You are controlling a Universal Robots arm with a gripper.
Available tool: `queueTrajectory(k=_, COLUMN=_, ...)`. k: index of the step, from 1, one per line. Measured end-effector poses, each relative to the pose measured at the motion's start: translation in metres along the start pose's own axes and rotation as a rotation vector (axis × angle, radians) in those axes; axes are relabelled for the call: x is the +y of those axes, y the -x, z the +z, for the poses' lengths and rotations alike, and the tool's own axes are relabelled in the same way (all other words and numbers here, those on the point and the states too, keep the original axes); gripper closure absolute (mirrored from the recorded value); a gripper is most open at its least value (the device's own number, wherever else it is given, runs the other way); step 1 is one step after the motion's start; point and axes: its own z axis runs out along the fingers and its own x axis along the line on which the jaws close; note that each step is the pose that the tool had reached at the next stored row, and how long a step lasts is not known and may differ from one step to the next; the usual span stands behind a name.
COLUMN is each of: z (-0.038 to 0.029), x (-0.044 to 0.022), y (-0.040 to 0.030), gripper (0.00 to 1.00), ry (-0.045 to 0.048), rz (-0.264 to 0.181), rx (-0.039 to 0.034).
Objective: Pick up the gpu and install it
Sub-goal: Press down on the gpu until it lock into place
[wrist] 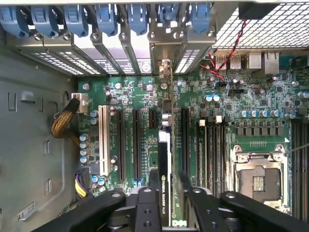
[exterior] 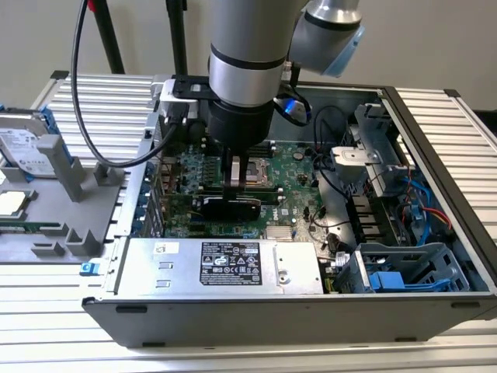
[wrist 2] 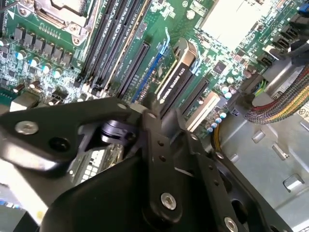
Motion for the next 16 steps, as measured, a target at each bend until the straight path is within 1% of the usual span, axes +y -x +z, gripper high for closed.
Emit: queueTrajectory(k=16, z=-0.0019, x=0.0001, y=0.0000, gripper=1.00, ry=0.0000, rz=0.000, rx=-0.0001)
